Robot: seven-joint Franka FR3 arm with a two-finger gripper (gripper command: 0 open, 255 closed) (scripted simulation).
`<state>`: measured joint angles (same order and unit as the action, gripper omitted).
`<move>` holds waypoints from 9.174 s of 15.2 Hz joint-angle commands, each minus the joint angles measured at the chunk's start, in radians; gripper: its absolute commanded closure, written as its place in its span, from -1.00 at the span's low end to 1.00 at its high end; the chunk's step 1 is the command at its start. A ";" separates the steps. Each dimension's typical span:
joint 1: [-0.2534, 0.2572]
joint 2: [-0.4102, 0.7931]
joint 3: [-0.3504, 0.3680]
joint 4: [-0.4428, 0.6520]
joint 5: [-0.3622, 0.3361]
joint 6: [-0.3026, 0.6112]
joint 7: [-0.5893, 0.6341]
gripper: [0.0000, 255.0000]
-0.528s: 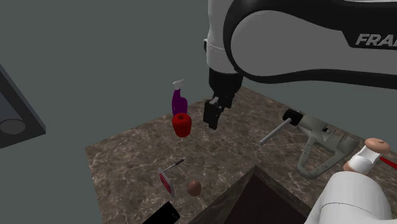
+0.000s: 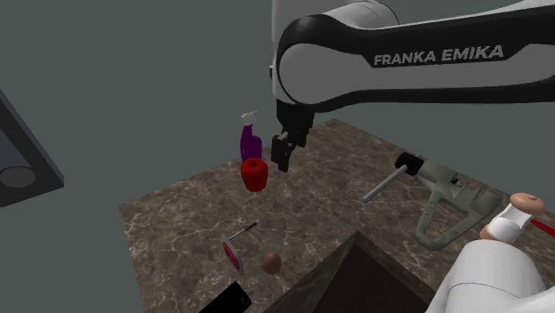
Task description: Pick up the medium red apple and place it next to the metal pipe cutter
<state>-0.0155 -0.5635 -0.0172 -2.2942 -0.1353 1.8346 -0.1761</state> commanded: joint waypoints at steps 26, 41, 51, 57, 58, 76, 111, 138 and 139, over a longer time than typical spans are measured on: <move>-0.058 0.893 -0.135 0.608 0.171 0.241 -0.390 -1.00; -0.059 0.912 -0.134 0.587 0.174 0.281 -0.392 1.00; -0.058 0.895 -0.135 0.618 0.171 0.234 -0.390 1.00; -0.058 0.876 -0.136 0.672 0.167 0.160 -0.389 1.00; -0.058 0.873 -0.137 0.682 0.167 0.148 -0.389 1.00; -0.063 0.867 -0.139 0.916 0.165 -0.092 -0.389 1.00; -0.395 0.753 -0.344 0.826 0.221 -0.124 -0.931 1.00; -0.804 1.133 -0.440 1.219 0.420 -0.190 -1.380 1.00; -0.800 1.128 -0.441 1.198 0.419 -0.173 -1.381 1.00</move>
<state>-0.8207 0.5706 -0.4573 -1.0709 0.2853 1.6414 -1.5552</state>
